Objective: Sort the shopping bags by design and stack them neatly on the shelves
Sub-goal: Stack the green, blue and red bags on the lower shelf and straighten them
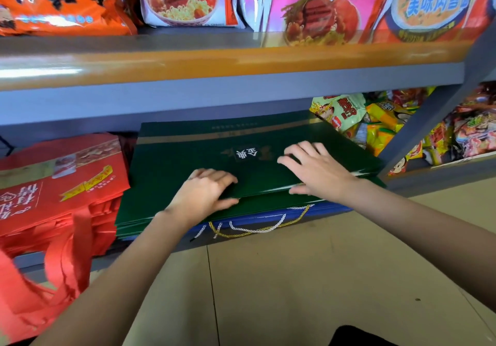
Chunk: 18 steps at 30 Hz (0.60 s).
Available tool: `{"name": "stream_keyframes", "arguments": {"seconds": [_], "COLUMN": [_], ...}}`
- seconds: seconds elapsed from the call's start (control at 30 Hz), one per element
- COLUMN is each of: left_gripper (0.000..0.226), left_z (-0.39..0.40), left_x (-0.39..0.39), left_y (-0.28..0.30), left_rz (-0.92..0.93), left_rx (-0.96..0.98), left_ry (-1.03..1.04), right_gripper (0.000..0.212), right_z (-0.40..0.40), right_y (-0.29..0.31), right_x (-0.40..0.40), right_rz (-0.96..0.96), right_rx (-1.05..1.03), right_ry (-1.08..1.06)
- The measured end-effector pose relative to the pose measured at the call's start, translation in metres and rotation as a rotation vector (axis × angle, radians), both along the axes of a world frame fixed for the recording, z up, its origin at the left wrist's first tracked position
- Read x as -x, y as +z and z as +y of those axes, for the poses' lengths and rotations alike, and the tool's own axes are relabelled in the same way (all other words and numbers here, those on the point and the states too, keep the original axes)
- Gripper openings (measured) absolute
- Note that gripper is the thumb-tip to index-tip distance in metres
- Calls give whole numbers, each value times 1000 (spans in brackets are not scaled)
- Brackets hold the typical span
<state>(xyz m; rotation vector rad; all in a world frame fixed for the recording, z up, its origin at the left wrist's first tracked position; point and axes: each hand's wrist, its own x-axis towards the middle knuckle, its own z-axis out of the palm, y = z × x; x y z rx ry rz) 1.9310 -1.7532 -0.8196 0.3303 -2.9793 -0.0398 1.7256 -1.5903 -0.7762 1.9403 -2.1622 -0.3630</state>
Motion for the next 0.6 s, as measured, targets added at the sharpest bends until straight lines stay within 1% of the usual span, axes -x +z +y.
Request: {"name": "stream_keyframes", "arguments": {"seconds": [0.07, 0.1, 0.17, 0.2, 0.23, 0.27, 0.33, 0.4, 0.47, 0.53, 0.6], "left_gripper": [47, 48, 59, 69, 80, 89, 96, 93, 89, 78, 66], "left_z": [5, 7, 5, 0, -4, -8, -10, -8, -5, -9, -16], "left_x": [-5, -7, -11, -13, -15, -16, -16, -11, -7, -6, -8], "left_y": [-11, -15, -20, -20, -19, -18, -13, -10, -8, -3, 4], "left_rz": [-34, -39, -50, -98, -162, -193, -227, -294, -342, -287, -208], "left_rx": [-22, -52, -148, -215, -291, -338, -372, -347, -295, -280, -312], "left_ry": [-5, 1, 41, 78, 117, 139, 166, 163, 144, 150, 174], "right_gripper": [75, 71, 63, 62, 64, 69, 79, 85, 85, 77, 70], "right_z": [-11, -12, -10, -7, -5, -1, 3, 7, 9, 7, 6], "right_y": [0, -1, -6, -7, -9, -10, -7, -8, -10, -6, 5], "right_x": [3, 3, 1, 3, 7, 12, 21, 24, 24, 26, 34], "right_rz": [38, 69, 76, 29, -42, -136, -212, -228, -226, -233, -271], "right_rx": [-139, -193, -217, -242, -199, -215, -271, -323, -356, -293, -183], "right_ry": [25, 78, 114, 100, 98, 26, -100, -129, -124, -104, -116]}}
